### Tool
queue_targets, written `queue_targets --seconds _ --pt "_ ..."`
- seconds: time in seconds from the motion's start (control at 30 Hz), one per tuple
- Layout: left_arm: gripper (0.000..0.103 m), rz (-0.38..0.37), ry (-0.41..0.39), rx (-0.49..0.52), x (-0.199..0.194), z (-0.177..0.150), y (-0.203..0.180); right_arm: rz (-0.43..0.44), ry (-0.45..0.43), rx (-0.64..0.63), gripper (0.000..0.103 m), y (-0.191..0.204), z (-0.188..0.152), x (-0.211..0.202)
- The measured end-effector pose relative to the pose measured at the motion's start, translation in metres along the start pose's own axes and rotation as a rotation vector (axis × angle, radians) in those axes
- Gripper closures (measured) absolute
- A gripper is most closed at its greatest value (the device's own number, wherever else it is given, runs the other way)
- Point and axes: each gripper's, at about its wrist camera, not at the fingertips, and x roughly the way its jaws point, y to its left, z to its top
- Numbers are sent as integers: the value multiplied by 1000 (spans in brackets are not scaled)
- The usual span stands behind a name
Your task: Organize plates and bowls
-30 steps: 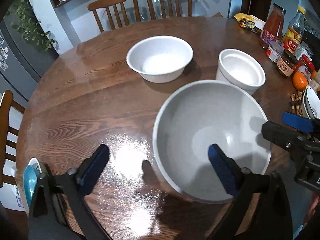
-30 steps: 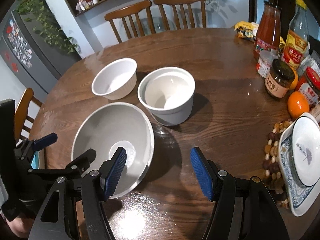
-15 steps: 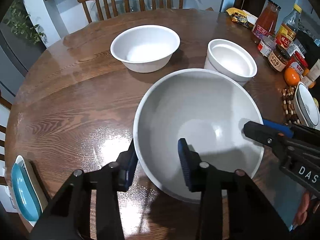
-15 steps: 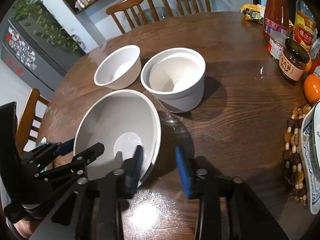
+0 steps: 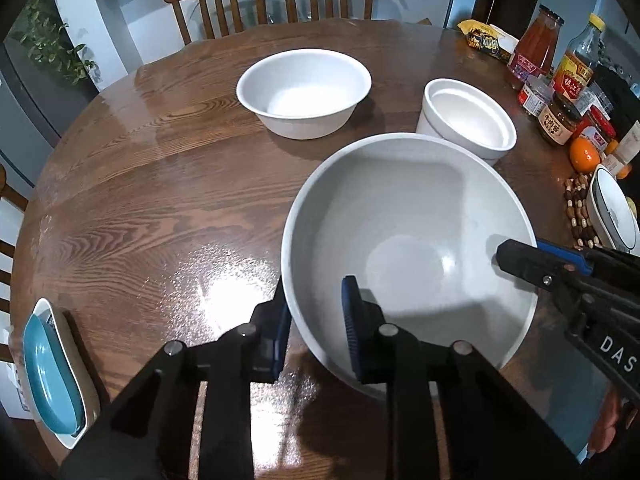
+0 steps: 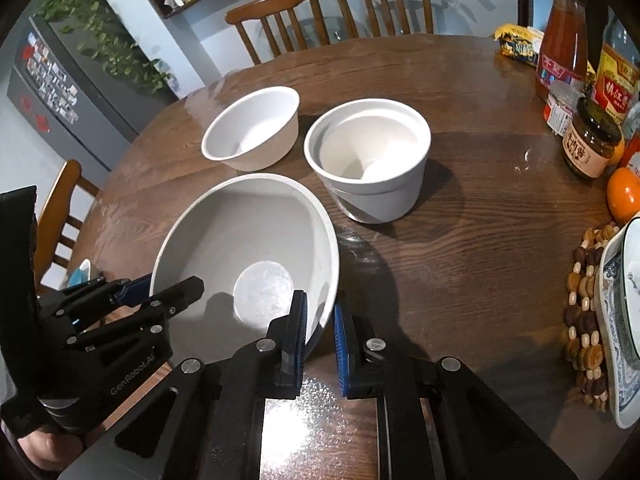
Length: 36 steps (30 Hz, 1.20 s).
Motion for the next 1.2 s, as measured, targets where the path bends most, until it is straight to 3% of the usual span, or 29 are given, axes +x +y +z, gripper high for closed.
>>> queue_targets --seconds 0.4,0.8,1.2 --pt "81 47 -44 -58 -30 -24 31 29 11 -70 88 36 -10 -8" --pt "81 117 -5 -210 -37 -66 94 99 93 -186 88 104 -31 15" --pt "81 167 18 -230 -30 -78 123 84 103 -248 88 147 -32 36"
